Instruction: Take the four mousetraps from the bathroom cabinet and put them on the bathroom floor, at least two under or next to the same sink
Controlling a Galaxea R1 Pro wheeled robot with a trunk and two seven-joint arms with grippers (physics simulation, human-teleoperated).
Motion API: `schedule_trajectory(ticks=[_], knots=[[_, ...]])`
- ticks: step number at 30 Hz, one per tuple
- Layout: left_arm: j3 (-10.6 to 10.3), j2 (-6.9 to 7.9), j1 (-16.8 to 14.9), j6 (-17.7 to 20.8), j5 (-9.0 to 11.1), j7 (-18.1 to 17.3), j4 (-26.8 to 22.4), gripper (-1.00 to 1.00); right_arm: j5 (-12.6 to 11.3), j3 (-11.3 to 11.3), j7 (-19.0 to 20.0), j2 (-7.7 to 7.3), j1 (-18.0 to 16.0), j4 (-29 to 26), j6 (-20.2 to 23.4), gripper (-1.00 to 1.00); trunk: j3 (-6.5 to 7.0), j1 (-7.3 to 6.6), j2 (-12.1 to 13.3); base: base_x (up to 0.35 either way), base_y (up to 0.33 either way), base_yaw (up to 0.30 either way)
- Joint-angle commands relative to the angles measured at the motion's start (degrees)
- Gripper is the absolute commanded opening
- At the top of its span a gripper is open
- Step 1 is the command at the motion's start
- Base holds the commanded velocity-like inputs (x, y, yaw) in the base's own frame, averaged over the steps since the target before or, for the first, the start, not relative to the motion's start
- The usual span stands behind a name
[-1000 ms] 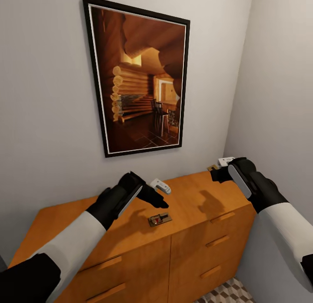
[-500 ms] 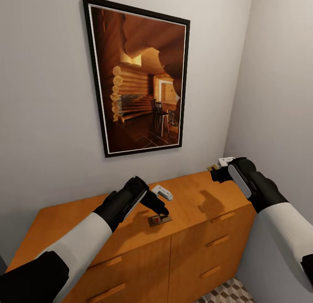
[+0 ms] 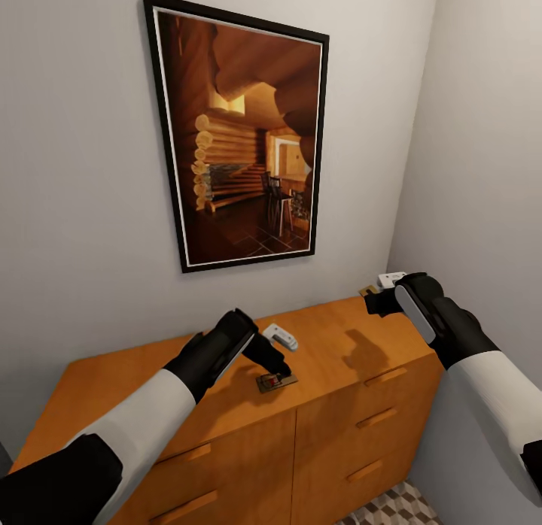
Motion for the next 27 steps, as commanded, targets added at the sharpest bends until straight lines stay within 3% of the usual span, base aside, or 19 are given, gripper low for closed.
schedule_trajectory(ticks=[1,27], knots=[[-0.03,-0.02,-0.06,-0.81,-0.25,-0.29,0.73,1.0,-0.56,0.19,-0.42,-0.07,-0.08,-0.05,0.14,-1.0,-0.07,0.0,-0.05,0.0,0.0,0.0],[0.15,-1.45,-0.05,-9.02,-0.01,-0.4,10.0,1.0,-0.65,0.27,-0.34,-0.07,-0.05,-0.05,0.14,-1.0,-0.07,0.0,-0.05,0.0,0.0,0.0]])
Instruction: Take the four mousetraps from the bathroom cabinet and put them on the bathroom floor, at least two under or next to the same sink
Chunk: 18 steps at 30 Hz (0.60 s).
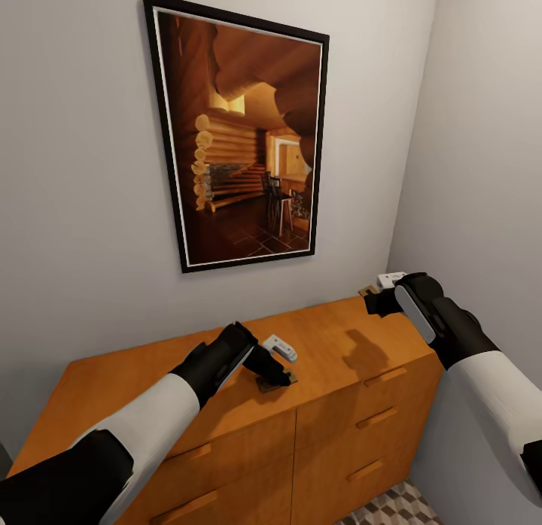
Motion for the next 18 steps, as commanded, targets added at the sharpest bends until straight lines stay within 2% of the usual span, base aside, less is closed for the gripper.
schedule_trajectory(ticks=[1,12,18], knots=[[-0.06,0.0,-0.06,0.12,-0.22,-0.3,0.0,1.0,-0.55,0.2,-0.41,-0.07,-0.08,-0.05,0.14,-1.0,-0.08,0.0,-0.05,0.0,0.0,0.0],[0.09,-0.04,-0.04,-0.14,0.02,-0.54,0.6,1.0,-0.56,0.2,-0.41,-0.07,-0.07,-0.05,0.14,-1.0,-0.08,0.0,-0.05,0.0,0.0,0.0],[0.07,-0.18,-0.05,-1.16,0.09,-0.55,2.91,1.0,-0.58,0.2,-0.41,-0.07,-0.08,-0.05,0.14,-1.0,-0.08,0.0,-0.05,0.0,0.0,0.0]])
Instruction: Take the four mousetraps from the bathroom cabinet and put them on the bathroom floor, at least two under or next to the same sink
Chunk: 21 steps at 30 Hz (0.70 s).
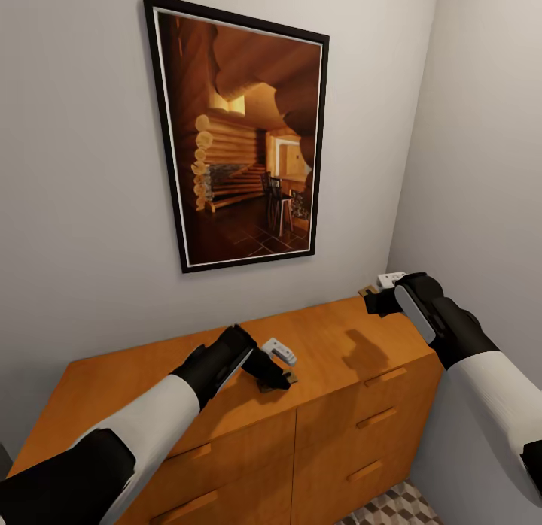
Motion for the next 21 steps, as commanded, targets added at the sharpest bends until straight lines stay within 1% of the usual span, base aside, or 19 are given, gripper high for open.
schedule_trajectory(ticks=[1,6,9,10,21], knots=[[-0.12,-0.03,0.0,-0.21,-0.42,-0.31,0.95,1.0,-0.56,0.2,-0.42,-0.07,-0.05,-0.05,0.14,-1.0,-0.09,0.01,-0.03,0.0,0.0,0.0],[-0.09,-0.11,0.0,-2.32,-0.38,-0.32,2.96,1.0,-0.54,0.2,-0.42,-0.07,-0.07,-0.05,0.14,-1.0,-0.09,0.01,-0.03,0.0,0.0,0.0],[-0.12,-0.15,-0.01,-2.76,-0.37,-0.32,3.77,1.0,-0.54,0.2,-0.42,-0.07,-0.07,-0.05,0.14,-1.0,-0.09,0.01,-0.03,0.0,0.0,0.0],[-0.12,-0.15,-0.01,-2.82,-0.37,-0.32,3.92,-1.0,-0.54,0.2,-0.42,-0.07,-0.07,-0.05,0.14,-1.0,-0.09,0.01,-0.03,0.0,0.0,0.0],[0.03,-0.15,-0.01,-3.15,-0.33,-0.24,6.23,-1.0,-0.45,0.2,-0.42,-0.07,-0.07,-0.1,0.14,-1.0,-0.09,0.01,-0.03,0.0,0.0,0.0]])
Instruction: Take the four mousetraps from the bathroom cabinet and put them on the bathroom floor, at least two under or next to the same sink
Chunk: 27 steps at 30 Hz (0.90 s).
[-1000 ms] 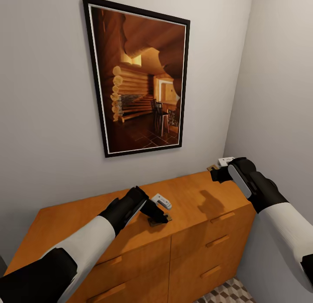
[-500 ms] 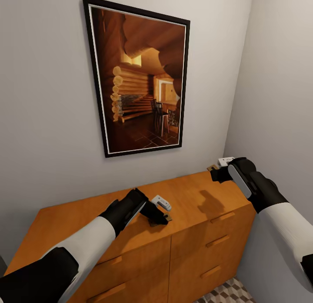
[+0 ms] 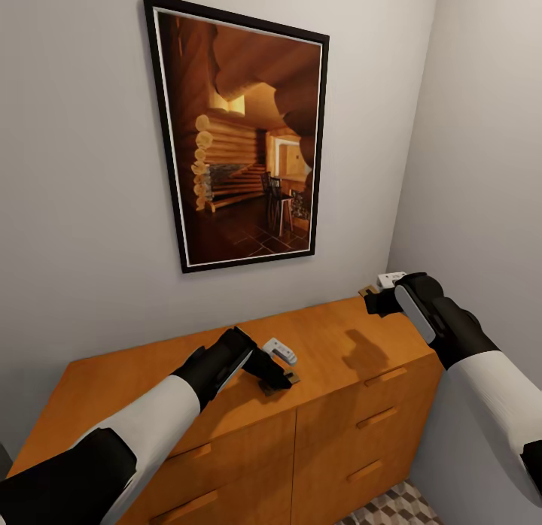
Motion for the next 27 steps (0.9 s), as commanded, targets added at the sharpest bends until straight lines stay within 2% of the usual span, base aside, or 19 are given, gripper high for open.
schedule_trajectory(ticks=[1,7,12,16,17,18,20,23,27], knots=[[-0.13,0.0,-0.01,0.1,-0.69,-0.35,5.06,-1.0,-0.56,0.2,-0.42,-0.07,-0.05,-0.06,0.14,-1.0,-0.09,0.01,-0.04,0.0,0.0,0.0],[-0.19,-0.05,-0.01,0.04,-0.78,-0.34,5.02,-1.0,-0.55,0.2,-0.42,-0.07,-0.05,-0.05,0.14,-1.0,-0.09,0.01,-0.04,0.0,0.0,0.0],[-0.36,0.0,-0.01,0.41,-0.88,-0.38,3.15,-1.0,-0.61,0.2,-0.42,-0.07,-0.04,-0.04,0.14,-1.0,-0.09,0.01,-0.04,0.0,0.0,0.0],[-0.28,0.19,-0.01,3.09,-1.17,-0.55,-4.47,-1.0,-0.62,0.2,-0.42,-0.07,-0.05,-0.01,0.14,-1.0,-0.09,0.01,-0.04,0.0,0.0,0.0],[-0.25,0.23,-0.01,5.39,-1.28,-0.5,-7.16,-1.0,-0.6,0.18,-0.42,-0.07,-0.04,-0.01,0.14,-1.0,-0.09,0.01,-0.04,0.0,0.0,0.0],[-0.23,0.28,-0.01,9.72,-1.39,-0.3,-11.51,-1.0,-0.59,0.16,-0.42,-0.07,-0.07,0.0,0.14,-1.0,-0.09,0.01,-0.04,0.0,0.0,0.0],[-0.22,0.35,-0.01,13.11,-1.49,-0.19,-15.88,-1.0,-0.58,0.18,-0.42,-0.07,-0.08,0.0,0.14,-1.0,-0.09,0.01,-0.04,0.0,0.0,0.0],[-0.12,0.48,-0.01,15.41,-1.56,-0.17,-21.44,-1.0,-0.62,0.18,-0.42,-0.07,-0.08,0.0,0.14,-1.0,-0.09,0.01,-0.04,0.0,0.0,0.0],[-0.06,0.62,-0.01,16.25,-1.55,-0.21,-24.25,-1.0,-0.64,0.19,-0.42,-0.07,-0.04,0.0,0.14,-1.0,-0.09,0.01,-0.04,0.0,0.0,0.0]])
